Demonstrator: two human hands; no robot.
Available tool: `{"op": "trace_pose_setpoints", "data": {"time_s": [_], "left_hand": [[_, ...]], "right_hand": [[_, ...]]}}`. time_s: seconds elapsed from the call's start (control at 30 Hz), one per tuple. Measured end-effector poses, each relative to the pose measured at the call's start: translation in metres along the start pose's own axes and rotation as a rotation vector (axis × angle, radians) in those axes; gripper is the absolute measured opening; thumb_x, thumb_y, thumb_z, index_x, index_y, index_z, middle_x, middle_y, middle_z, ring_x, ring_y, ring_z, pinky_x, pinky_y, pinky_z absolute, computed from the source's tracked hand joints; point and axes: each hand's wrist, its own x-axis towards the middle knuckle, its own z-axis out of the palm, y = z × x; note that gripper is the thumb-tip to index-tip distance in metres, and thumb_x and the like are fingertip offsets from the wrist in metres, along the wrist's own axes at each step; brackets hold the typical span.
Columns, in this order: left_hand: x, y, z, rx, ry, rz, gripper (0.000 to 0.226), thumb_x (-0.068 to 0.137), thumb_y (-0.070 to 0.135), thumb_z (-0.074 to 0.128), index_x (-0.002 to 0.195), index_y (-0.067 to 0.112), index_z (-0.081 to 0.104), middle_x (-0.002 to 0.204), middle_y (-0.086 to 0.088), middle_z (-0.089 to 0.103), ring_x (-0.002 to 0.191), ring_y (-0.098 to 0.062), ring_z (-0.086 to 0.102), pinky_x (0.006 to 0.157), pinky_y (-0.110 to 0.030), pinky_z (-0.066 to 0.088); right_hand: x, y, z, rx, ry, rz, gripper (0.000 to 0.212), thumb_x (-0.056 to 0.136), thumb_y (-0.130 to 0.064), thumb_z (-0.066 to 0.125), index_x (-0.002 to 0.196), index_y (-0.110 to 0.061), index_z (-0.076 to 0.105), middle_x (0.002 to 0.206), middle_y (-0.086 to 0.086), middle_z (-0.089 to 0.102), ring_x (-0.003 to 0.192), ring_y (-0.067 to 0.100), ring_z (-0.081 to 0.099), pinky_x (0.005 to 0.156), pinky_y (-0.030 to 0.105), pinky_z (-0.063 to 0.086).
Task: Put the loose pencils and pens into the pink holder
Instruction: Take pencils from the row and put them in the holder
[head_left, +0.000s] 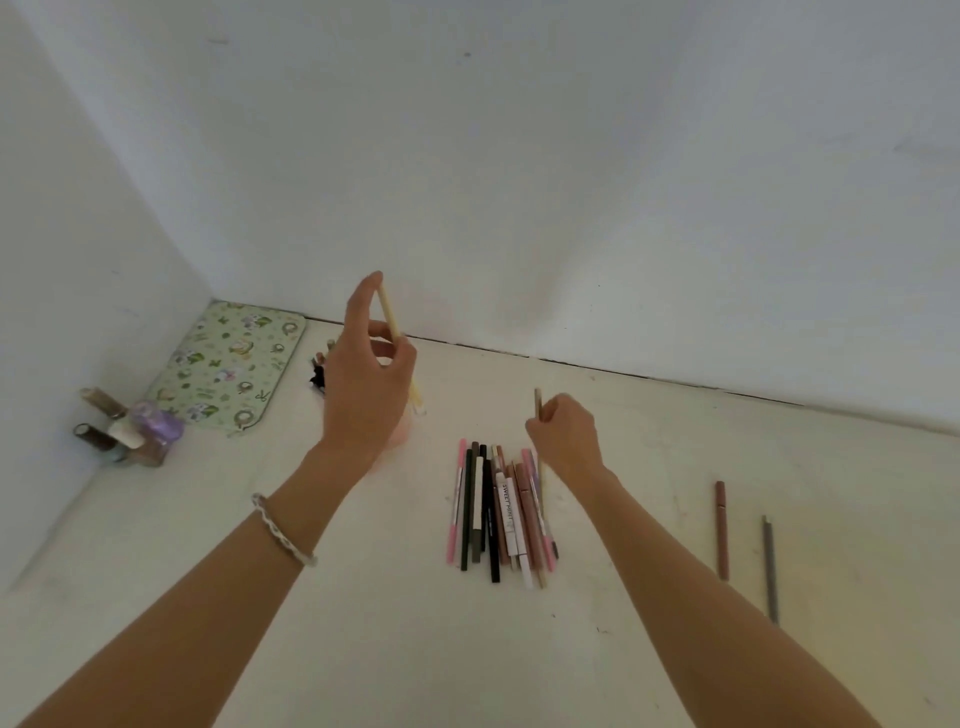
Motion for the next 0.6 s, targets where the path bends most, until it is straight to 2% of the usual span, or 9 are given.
{"op": "trace_pose_setpoints", "data": {"time_s": [0.1, 0.17, 0.23, 0.33, 0.4, 0.47, 0.5, 0.6], "left_hand": [[0.019, -0.003, -0.026, 0.032, 0.164, 0.069, 0.053, 0.095, 0.016, 0.058, 0.141, 0.032, 0.038, 0.091, 0.003, 0.063, 0.075, -0.005, 0.067, 0.059, -0.013, 0.054], [0.030, -0.010, -0.044, 0.046, 0.258, 0.067, 0.051, 0.095, 0.019, 0.057, 0.140, 0.033, 0.037, 0.092, 0.002, 0.063, 0.076, -0.007, 0.069, 0.062, -0.016, 0.055], [0.031, -0.020, -0.057, 0.079, 0.280, 0.050, 0.050, 0.096, 0.020, 0.057, 0.139, 0.034, 0.037, 0.095, 0.000, 0.065, 0.077, -0.011, 0.070, 0.066, -0.021, 0.057], [0.021, -0.040, -0.059, 0.181, 0.201, 0.056, 0.048, 0.097, 0.017, 0.058, 0.137, 0.036, 0.040, 0.098, 0.004, 0.065, 0.085, -0.010, 0.068, 0.077, -0.023, 0.054], [0.012, -0.054, -0.056, 0.310, 0.112, 0.111, 0.040, 0.096, 0.013, 0.058, 0.132, 0.026, 0.051, 0.107, 0.001, 0.064, 0.098, -0.014, 0.062, 0.089, -0.030, 0.052], [0.007, -0.069, -0.056, 0.539, 0.029, 0.189, 0.024, 0.093, 0.010, 0.063, 0.116, 0.012, 0.068, 0.120, -0.009, 0.061, 0.116, -0.027, 0.055, 0.099, -0.045, 0.046], [0.005, -0.073, -0.057, 0.623, 0.010, 0.201, 0.020, 0.092, 0.011, 0.064, 0.111, 0.010, 0.072, 0.125, -0.011, 0.060, 0.123, -0.031, 0.050, 0.102, -0.047, 0.042], [0.003, -0.075, -0.068, 0.612, 0.123, 0.217, 0.027, 0.096, 0.015, 0.057, 0.121, 0.008, 0.066, 0.126, -0.012, 0.059, 0.123, -0.031, 0.049, 0.105, -0.039, 0.035]], "right_hand": [[-0.003, -0.039, -0.013, 0.291, 0.152, -0.152, 0.038, 0.088, -0.005, 0.057, 0.123, -0.015, 0.047, 0.076, -0.004, 0.057, 0.060, 0.006, 0.055, 0.048, 0.013, 0.042], [-0.010, -0.063, -0.012, 0.434, 0.232, -0.252, 0.052, 0.091, -0.005, 0.056, 0.134, -0.024, 0.036, 0.078, -0.003, 0.057, 0.059, 0.004, 0.055, 0.051, 0.013, 0.047], [-0.018, -0.084, -0.006, 0.517, 0.288, -0.333, 0.050, 0.092, -0.007, 0.055, 0.133, -0.028, 0.035, 0.079, -0.002, 0.058, 0.060, 0.003, 0.056, 0.055, 0.011, 0.047], [-0.029, -0.104, 0.009, 0.607, 0.322, -0.416, 0.043, 0.092, -0.011, 0.056, 0.128, -0.028, 0.038, 0.078, -0.005, 0.061, 0.067, -0.001, 0.058, 0.063, 0.009, 0.045], [-0.035, -0.113, 0.021, 0.638, 0.311, -0.465, 0.042, 0.093, -0.013, 0.058, 0.127, -0.029, 0.038, 0.080, -0.006, 0.062, 0.074, -0.001, 0.060, 0.069, 0.006, 0.045], [-0.041, -0.120, 0.032, 0.649, 0.293, -0.514, 0.041, 0.093, -0.013, 0.058, 0.126, -0.028, 0.038, 0.082, -0.006, 0.063, 0.077, 0.001, 0.062, 0.071, 0.006, 0.045], [-0.043, -0.124, 0.038, 0.650, 0.283, -0.540, 0.041, 0.093, -0.013, 0.058, 0.126, -0.028, 0.038, 0.082, -0.006, 0.063, 0.078, 0.002, 0.062, 0.072, 0.007, 0.045], [-0.048, -0.139, 0.053, 0.635, 0.255, -0.629, 0.041, 0.094, -0.014, 0.057, 0.126, -0.032, 0.038, 0.086, -0.005, 0.064, 0.082, 0.005, 0.063, 0.076, 0.008, 0.046]]}}
